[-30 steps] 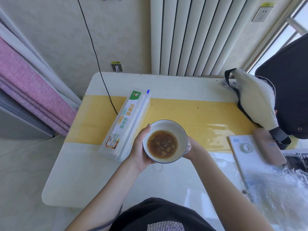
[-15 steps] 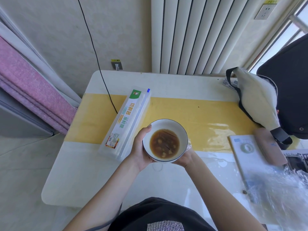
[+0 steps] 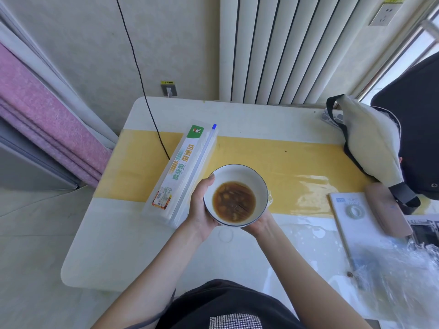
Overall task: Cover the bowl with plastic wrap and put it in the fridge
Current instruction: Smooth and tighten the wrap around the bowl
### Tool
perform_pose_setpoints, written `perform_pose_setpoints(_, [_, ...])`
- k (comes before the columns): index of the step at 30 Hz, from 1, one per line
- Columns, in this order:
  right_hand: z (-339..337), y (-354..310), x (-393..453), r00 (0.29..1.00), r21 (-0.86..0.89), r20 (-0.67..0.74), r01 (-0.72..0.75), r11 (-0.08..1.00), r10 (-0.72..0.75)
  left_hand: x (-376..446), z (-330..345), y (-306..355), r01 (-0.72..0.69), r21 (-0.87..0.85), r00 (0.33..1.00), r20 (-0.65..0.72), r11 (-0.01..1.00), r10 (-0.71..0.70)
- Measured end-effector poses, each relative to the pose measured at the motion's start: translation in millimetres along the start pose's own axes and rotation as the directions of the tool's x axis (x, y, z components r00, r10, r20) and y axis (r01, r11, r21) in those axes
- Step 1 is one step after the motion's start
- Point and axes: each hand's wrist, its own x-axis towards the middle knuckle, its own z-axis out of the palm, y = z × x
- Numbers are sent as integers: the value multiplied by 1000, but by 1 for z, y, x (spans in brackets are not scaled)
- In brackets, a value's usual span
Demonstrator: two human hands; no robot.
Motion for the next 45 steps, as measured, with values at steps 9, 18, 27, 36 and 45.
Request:
perform_pose_setpoints(9, [1, 6, 2, 993, 29, 98, 66, 997, -68, -3, 5, 3, -81, 9, 997, -8, 997, 81])
perform_pose_setpoints(18, [5, 7, -5, 980, -133, -30, 193, 972, -199, 1, 7, 0, -84, 5, 993, -88, 996, 84])
perform_pose_setpoints(27, [11, 6, -3, 960, -108, -245, 115, 987, -138, 2, 2, -3, -132, -48, 980, -154, 990, 123])
perform_pose_setpoints(36, [24, 5, -8, 727, -526, -565, 48, 849, -390, 2, -5, -7, -79, -236, 986, -159, 968, 42])
perform_pose_setpoints(45, [23, -16, -18, 836, -716, -247, 182, 673, -489, 4, -11, 1, -113, -178, 973, -221, 977, 72])
